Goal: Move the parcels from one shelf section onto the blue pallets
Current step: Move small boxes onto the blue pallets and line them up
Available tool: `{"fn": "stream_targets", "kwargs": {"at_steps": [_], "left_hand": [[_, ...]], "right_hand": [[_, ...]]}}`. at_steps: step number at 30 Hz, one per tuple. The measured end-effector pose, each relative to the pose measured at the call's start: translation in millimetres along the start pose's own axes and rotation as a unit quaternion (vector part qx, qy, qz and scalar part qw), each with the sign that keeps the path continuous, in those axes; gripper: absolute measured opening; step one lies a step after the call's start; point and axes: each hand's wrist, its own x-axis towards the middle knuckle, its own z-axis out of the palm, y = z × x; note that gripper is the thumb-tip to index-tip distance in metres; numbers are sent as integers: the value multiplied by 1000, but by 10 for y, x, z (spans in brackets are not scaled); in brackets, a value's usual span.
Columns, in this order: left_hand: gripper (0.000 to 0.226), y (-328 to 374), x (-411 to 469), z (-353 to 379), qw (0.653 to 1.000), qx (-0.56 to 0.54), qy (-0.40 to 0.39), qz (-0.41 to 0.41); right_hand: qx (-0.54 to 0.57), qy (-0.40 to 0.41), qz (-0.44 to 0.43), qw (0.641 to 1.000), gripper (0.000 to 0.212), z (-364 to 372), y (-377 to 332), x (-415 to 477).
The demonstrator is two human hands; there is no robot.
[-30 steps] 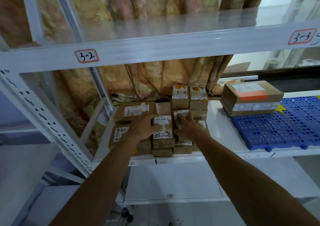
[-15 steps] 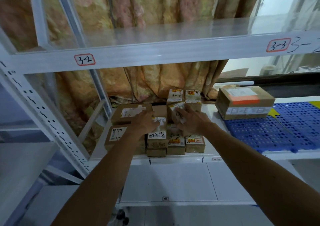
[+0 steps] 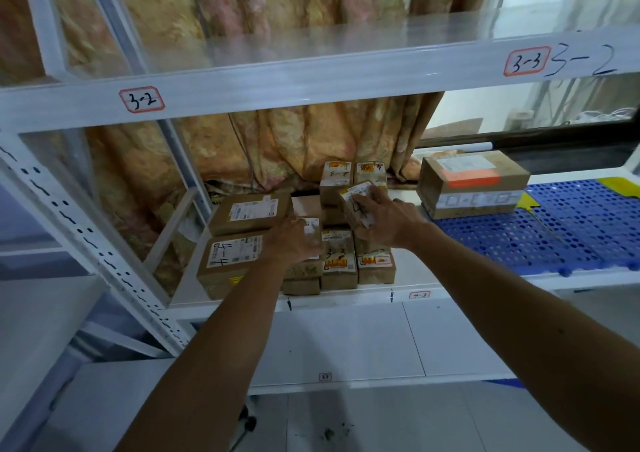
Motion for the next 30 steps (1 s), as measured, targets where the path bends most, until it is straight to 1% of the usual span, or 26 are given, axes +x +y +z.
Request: {"fn": "stream_targets", "kwargs": {"at_steps": [4, 7, 12, 16, 21, 23, 26, 28, 30], "left_hand": [[92, 21, 30, 97, 1000, -11, -12, -11], [98, 37, 50, 177, 999, -21, -23, -27], [101, 56, 60, 255, 997, -60, 4, -43], [98, 95, 64, 224, 997, -51, 15, -49], [95, 130, 49, 71, 998, -29, 46, -43], [97, 156, 52, -47, 998, -24, 48, -41], [94, 219, 27, -249, 998, -23, 52, -41], [89, 257, 14, -362, 996, -28, 72, -45], [91, 311, 13, -444, 994, -39, 86, -46]], "right_hand": [[0, -5, 1, 1000, 86, 44, 84, -51], [-6, -8, 5, 1000, 84, 60, 145, -90], [-16, -8, 4, 1000, 82, 79, 184, -171], [-18, -11, 8, 1000, 83, 46, 215, -241], [-10, -3, 1, 1000, 84, -41, 262, -266], [-4, 0, -1, 1000, 85, -102, 285, -256], [2, 1, 6, 1000, 84, -253, 328, -231], [-5, 12, 3, 1000, 84, -362, 368, -231], [-12, 30, -3, 999, 83, -439, 430, -251]]}}
